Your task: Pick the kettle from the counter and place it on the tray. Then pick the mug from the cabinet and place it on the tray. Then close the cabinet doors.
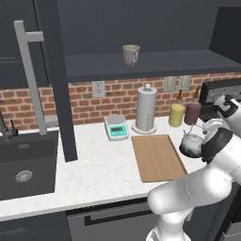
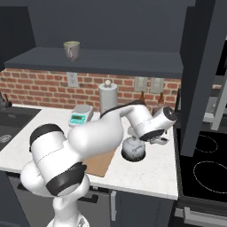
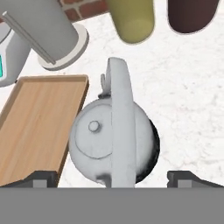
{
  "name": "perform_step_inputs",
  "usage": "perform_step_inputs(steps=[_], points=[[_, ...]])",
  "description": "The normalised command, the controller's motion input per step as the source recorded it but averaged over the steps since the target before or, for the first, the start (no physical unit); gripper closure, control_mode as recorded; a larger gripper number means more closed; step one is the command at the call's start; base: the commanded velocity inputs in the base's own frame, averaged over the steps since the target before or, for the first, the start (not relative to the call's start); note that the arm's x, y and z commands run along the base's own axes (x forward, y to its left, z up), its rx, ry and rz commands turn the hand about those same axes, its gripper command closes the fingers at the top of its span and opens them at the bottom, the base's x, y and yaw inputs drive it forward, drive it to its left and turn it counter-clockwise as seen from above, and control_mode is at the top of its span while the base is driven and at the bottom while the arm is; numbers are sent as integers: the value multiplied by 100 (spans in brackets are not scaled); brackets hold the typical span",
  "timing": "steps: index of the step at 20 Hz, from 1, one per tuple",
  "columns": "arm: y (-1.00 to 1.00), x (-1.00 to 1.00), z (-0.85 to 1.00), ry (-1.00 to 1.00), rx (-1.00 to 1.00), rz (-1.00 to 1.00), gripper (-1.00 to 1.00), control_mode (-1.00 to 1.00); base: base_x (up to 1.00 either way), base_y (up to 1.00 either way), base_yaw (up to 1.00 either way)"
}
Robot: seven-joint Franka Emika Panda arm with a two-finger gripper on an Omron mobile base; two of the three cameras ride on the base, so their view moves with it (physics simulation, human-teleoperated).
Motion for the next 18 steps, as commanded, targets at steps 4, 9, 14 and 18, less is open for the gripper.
perform_step_inputs(steps=[4, 9, 14, 18], points=[[-4, 11, -27, 1, 0, 0, -100, -100, 0, 0, 0], [0, 9, -22, 4, 0, 0, -100, -100, 0, 0, 0], [0, 15, -23, 6, 1, 0, -100, -100, 0, 0, 0], [0, 5, -7, 3, 9, 0, 100, -100, 0, 0, 0]])
